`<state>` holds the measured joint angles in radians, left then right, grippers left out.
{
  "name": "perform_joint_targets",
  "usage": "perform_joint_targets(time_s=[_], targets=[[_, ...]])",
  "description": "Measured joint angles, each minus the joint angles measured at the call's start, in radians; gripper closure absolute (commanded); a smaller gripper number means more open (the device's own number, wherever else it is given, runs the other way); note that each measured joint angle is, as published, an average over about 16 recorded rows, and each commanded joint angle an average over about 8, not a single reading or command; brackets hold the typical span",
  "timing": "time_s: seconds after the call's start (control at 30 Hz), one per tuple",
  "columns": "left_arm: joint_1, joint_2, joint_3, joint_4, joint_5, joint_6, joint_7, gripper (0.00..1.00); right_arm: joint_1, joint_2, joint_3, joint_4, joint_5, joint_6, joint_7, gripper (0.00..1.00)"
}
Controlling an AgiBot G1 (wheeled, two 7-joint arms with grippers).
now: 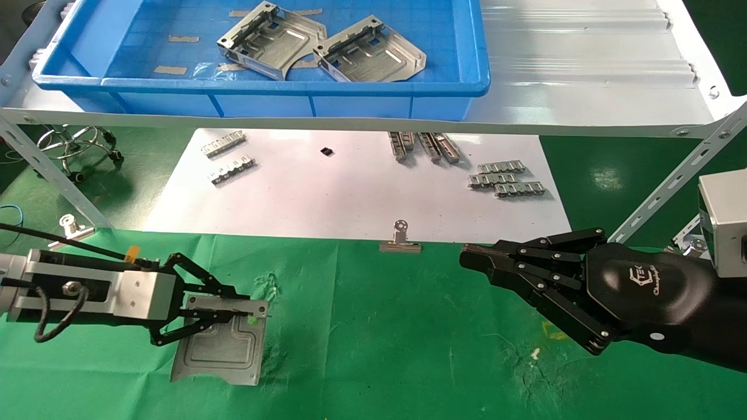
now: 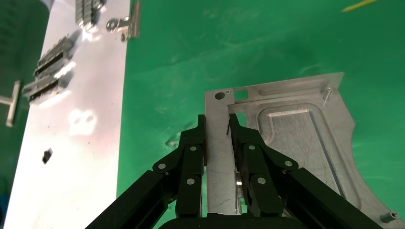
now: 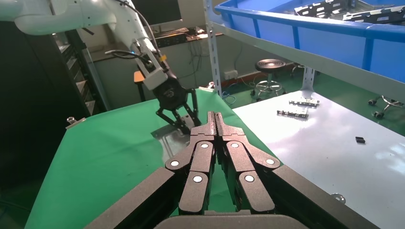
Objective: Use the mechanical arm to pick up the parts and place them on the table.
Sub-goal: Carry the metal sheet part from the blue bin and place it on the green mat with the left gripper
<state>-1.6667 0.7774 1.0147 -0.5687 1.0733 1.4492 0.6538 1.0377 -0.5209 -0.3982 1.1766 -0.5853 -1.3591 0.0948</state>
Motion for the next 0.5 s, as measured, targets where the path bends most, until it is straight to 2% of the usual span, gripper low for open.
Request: perform_joint_targets(time_s=[0.17, 0.27, 0.3, 0.43, 0.5], targets=[[0.017, 0.030, -0.001, 0.042, 0.002, -0.035, 0.028, 0.99, 0.000, 0.000, 0.000, 0.000, 0.000, 0.000, 0.000, 1.00], [0.026, 0.044, -0.001, 0.064, 0.003, -0.050, 0.042, 0.86, 0.000, 0.000, 0.000, 0.000, 0.000, 0.000, 0.000, 1.00], [0.029, 0.048, -0.001, 0.071, 0.003, -0.054, 0.047, 0.78, 0.000, 0.000, 0.000, 0.000, 0.000, 0.000, 0.000, 1.00], [0.037, 0.064, -0.002, 0.099, 0.003, -0.064, 0.068, 0.29, 0.000, 0.000, 0.000, 0.000, 0.000, 0.000, 0.000, 1.00], [0.039, 0.070, -0.002, 0.112, 0.002, -0.067, 0.079, 0.12, 0.000, 0.000, 0.000, 0.000, 0.000, 0.000, 0.000, 1.00]])
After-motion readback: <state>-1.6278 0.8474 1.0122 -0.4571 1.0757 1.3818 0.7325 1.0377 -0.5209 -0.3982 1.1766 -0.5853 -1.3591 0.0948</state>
